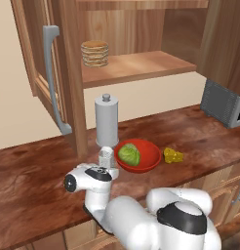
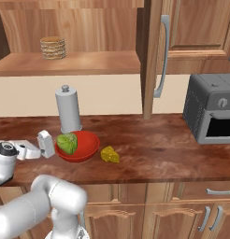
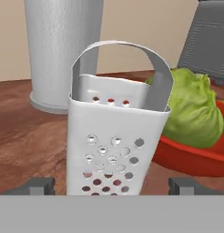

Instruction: Pick the cheese from the fridge and the cheese grater from the cabinet and place them next to the salad bowl.

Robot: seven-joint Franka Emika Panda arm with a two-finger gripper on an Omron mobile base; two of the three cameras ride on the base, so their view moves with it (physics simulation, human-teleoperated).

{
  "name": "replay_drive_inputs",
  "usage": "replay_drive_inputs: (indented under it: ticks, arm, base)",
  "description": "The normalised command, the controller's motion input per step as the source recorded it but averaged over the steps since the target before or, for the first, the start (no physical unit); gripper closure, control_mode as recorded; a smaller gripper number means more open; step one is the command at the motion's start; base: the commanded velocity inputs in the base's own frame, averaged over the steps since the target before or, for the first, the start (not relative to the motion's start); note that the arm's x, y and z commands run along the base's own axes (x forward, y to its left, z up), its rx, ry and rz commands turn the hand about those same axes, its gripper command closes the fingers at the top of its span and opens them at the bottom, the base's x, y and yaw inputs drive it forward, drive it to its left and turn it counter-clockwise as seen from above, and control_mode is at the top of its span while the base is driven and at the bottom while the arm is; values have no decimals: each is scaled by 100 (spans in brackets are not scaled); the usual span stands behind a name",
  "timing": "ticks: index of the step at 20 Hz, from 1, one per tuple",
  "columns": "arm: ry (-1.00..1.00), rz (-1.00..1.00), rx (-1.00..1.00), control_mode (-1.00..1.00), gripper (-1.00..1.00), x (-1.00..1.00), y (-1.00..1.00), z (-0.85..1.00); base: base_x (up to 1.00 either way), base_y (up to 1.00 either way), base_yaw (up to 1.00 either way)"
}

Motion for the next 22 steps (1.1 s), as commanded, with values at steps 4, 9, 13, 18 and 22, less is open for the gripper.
replay_drive_inputs:
  ticks: [4, 9, 13, 18, 22]
  arm:
    - [0, 0, 0, -100, -100, -32, 6, 3]
    - [0, 1, 0, -100, -100, -24, 0, 52]
    - [0, 2, 0, -100, -100, -11, -4, 78]
    - [0, 0, 0, -100, -100, -12, -12, 75]
    - [1, 0, 0, -100, -100, -4, -43, 78]
  base:
    - [0, 0, 0]
    - [0, 0, 0]
    - [0, 0, 0]
    - [0, 0, 0]
    - [0, 0, 0]
